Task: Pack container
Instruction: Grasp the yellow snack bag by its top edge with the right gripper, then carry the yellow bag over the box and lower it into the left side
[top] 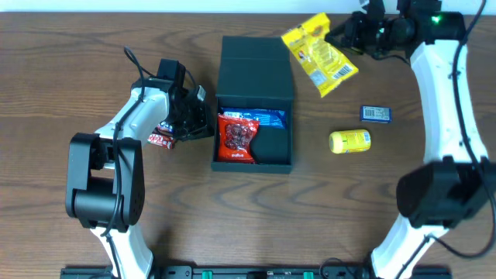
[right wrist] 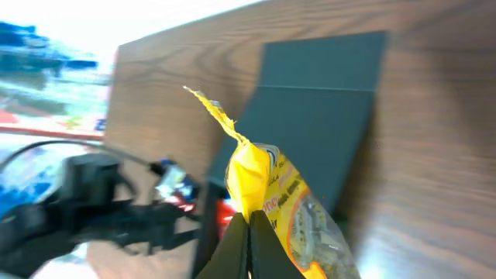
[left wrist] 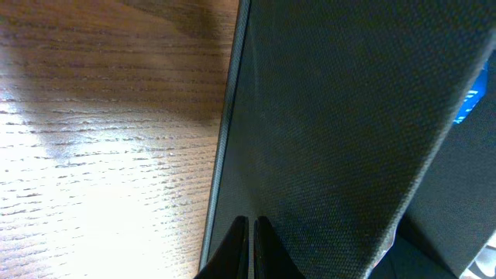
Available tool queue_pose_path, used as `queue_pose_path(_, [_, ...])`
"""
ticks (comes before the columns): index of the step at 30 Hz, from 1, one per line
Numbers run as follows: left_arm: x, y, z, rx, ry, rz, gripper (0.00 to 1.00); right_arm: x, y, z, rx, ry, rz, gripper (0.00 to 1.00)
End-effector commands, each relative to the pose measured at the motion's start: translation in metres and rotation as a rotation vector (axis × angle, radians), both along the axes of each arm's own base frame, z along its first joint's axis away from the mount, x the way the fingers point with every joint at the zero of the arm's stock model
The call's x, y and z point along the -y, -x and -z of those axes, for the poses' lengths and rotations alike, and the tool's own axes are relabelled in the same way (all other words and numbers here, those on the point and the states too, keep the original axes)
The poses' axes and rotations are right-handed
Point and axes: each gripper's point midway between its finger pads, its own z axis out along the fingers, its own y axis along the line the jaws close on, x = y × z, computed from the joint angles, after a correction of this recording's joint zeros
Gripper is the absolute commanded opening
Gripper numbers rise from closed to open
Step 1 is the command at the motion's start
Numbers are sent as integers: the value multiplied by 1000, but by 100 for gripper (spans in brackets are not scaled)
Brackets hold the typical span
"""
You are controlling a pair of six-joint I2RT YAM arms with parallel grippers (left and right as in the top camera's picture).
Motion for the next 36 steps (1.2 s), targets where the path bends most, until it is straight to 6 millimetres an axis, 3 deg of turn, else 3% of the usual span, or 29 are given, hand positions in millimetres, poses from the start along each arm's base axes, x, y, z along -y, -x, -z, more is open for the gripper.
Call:
queue_pose_path(1, [4,2,1,-11,15,0,6,-31,26,-38,10,-60,-37,1])
queue_pose_path(8, [4,3,1,-13,15,0,6,-43,75,-40,-13,104,-83,2])
queue_pose_path(13, [4,2,1,-13,15,0,6,-36,106,-42,29,144,-72,2])
queue_pose_path(18, [4,3,1,-15,14,-1,6,-51,129,-4,-90,97,-46,2])
queue_pose_path(21, [4,4,1,-21,14,0,6,-80,130,7,-150,-12,-50,2])
queue_pose_path(27, [3,5,1,-24,13,-1,6,-114,122,20,-262,-169,70,2])
queue_pose_path(36, [-7,-1,1,-15,15,-30,6,-132,132,79,-556,-317,282,2])
